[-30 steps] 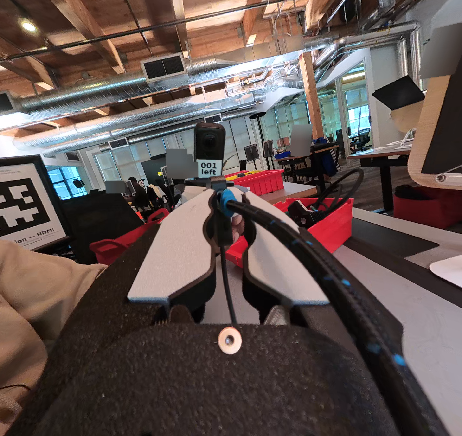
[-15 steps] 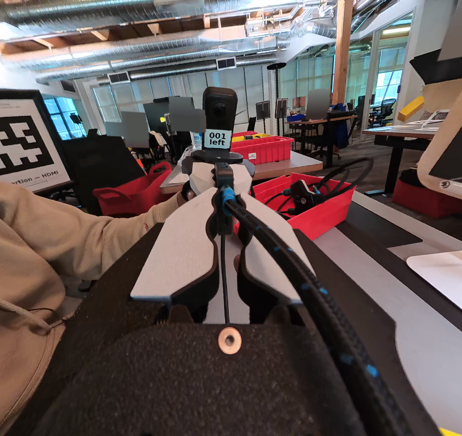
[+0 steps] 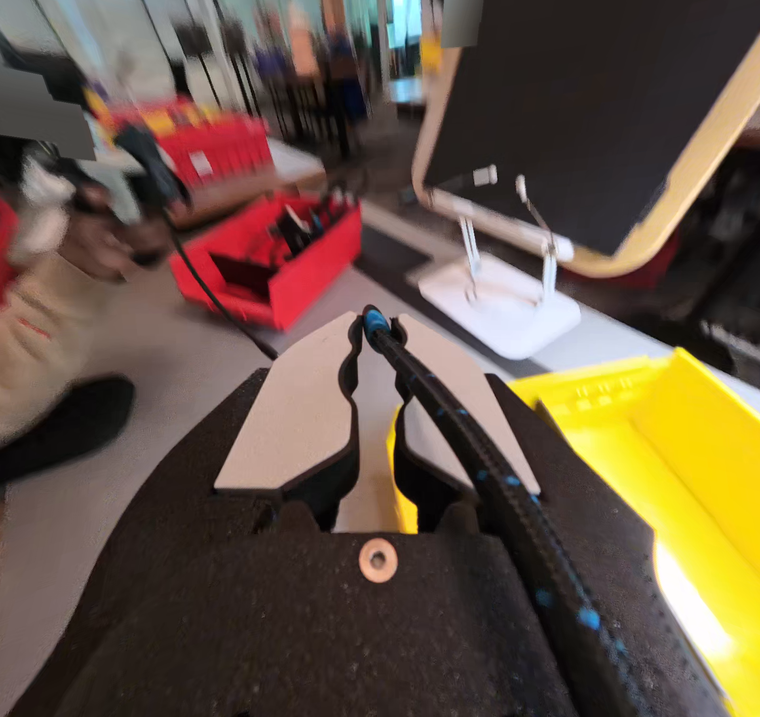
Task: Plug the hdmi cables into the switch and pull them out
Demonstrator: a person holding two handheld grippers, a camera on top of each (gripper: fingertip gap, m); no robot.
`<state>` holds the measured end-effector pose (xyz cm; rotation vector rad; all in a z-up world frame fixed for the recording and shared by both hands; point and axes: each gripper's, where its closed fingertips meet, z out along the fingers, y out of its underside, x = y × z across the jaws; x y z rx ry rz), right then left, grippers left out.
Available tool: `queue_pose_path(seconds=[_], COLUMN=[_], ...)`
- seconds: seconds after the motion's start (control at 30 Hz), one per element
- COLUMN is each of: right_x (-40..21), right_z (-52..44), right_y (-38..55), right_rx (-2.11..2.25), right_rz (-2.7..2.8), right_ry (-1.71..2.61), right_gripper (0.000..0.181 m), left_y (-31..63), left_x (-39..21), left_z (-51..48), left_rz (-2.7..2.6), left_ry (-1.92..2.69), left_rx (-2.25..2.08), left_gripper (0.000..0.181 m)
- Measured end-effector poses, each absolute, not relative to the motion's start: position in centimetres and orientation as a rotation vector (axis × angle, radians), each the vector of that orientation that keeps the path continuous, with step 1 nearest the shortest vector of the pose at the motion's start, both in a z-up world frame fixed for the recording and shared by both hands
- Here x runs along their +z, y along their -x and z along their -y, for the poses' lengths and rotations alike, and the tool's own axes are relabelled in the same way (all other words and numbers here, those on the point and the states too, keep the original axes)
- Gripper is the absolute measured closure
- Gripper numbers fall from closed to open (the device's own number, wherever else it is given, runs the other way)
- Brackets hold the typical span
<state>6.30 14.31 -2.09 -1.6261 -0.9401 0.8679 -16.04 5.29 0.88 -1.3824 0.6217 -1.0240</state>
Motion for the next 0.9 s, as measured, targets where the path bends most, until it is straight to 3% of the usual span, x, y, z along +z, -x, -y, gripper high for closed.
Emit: queue_pose_path(seconds=[0.17, 0.3, 0.57, 0.73, 0.9], right_x=[-12.9, -19.1, -23.0, -21.5, -19.0], right_z=[-17.7, -17.4, -15.9, -12.9, -10.8], right_y=[-10.2, -13.0, -16.7, -13.0, -10.1], right_rx=[0.278, -0.026, -0.415, 0.059, 0.529], right_rz=[1.406, 1.735, 2.164, 2.172, 2.085], right_ry=[2.234, 2.463, 2.703, 2.724, 2.646], right_gripper=[0.167, 0.167, 0.163, 0.144, 0.143], left_y=[15.8, 15.9, 15.9, 16.4, 16.3], left_x=[0.4, -0.1, -1.3, -1.8, -2.0], left_z=[-5.5, -5.7, -6.5, -7.1, -7.3], left_rz=[-0.625, -0.616, -0.604, -0.572, -0.56], left_ry=[1.403, 1.424, 1.469, 1.485, 1.498], left_rx=[-1.039, -1.058, -1.068, -1.075, -1.09], left_gripper=[0.167, 0.167, 0.167, 0.167, 0.167])
